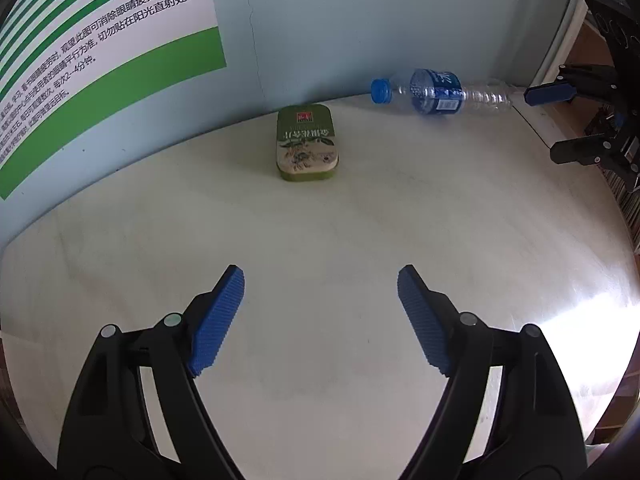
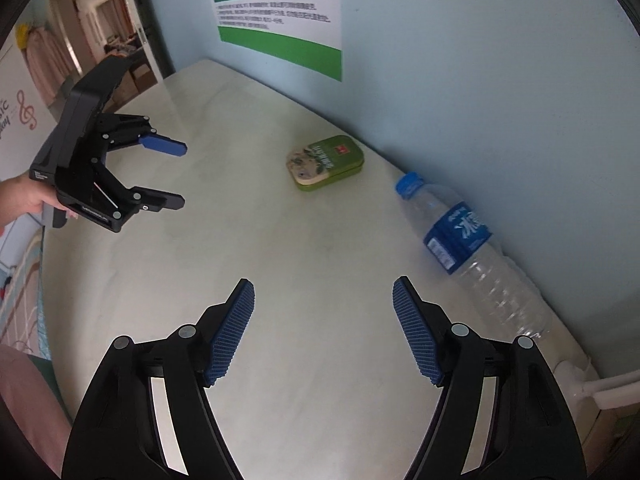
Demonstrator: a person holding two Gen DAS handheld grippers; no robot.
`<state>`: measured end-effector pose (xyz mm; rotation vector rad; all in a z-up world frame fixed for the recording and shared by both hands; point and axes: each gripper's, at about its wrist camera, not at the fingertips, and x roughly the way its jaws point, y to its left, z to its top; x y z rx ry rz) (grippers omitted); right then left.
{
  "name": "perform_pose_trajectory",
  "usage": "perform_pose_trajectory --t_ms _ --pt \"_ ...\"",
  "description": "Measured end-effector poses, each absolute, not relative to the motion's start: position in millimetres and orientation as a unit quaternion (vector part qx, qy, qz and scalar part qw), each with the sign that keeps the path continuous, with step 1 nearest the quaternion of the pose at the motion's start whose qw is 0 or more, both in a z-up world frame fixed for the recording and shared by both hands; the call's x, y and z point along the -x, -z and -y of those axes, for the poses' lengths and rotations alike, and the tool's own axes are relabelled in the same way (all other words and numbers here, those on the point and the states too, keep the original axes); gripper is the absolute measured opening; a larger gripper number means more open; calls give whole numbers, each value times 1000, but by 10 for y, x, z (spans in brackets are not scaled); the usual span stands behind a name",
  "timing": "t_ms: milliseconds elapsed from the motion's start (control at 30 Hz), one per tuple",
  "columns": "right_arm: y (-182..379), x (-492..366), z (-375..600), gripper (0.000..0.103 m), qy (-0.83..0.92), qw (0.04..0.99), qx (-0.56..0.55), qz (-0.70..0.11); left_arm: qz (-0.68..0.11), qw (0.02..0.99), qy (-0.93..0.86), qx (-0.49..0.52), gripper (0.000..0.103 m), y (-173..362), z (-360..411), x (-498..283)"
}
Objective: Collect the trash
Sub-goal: 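Grasp the green tin with the left gripper while the right grasps the blue-label water bottle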
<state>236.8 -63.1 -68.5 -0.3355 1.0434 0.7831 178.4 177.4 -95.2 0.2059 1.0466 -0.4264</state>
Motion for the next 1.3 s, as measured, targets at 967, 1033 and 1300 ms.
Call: perform_pose_trajectory --t_ms 967,1033,1300 --pt "1526 -3423 938 82 -344 762 268 -478 -502 839 174 -120 89 1486 -1209 -3013" --pt "1578 -3427 904 82 -350 756 275 -480 -506 836 176 -119 82 1514 -1208 -3048" --pt "1847 -3348 849 61 -370 724 265 -518 -521 829 179 -100 82 1609 -1222 -3113"
